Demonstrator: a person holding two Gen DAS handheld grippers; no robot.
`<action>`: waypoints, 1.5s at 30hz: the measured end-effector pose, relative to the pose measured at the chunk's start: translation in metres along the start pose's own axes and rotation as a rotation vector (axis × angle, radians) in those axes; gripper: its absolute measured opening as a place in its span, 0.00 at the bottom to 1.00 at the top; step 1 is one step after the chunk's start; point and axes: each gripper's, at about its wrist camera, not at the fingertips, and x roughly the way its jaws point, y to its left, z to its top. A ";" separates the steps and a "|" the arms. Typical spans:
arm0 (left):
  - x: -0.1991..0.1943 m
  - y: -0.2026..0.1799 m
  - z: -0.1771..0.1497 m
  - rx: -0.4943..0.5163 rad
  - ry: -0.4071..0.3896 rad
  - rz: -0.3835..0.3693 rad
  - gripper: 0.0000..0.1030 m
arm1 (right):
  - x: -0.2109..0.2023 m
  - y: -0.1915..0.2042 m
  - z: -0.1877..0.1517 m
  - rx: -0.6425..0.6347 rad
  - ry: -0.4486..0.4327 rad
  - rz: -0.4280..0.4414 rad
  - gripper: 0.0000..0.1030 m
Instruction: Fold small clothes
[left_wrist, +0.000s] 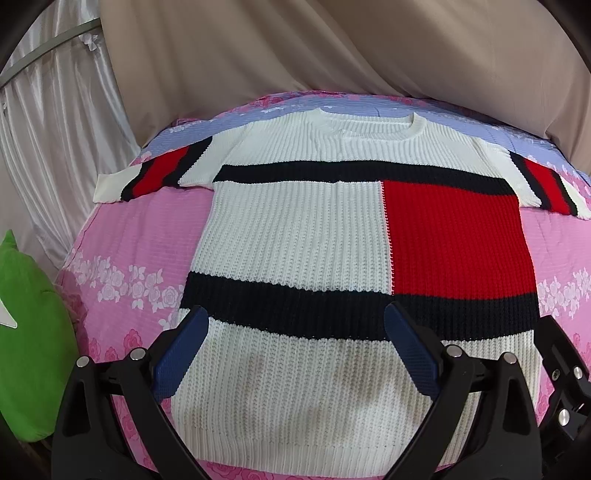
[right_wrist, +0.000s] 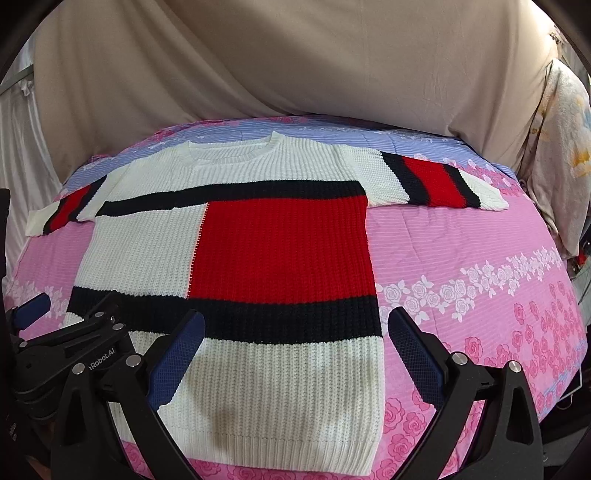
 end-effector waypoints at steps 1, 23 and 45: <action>0.000 0.000 0.000 0.000 0.000 -0.001 0.91 | 0.000 0.000 0.000 -0.001 0.001 -0.001 0.95; -0.001 -0.007 0.000 0.012 -0.007 0.002 0.91 | 0.004 0.002 -0.001 -0.005 0.006 0.006 0.95; 0.002 0.000 -0.001 -0.005 0.000 0.016 0.91 | 0.010 0.008 0.002 -0.015 0.016 0.018 0.95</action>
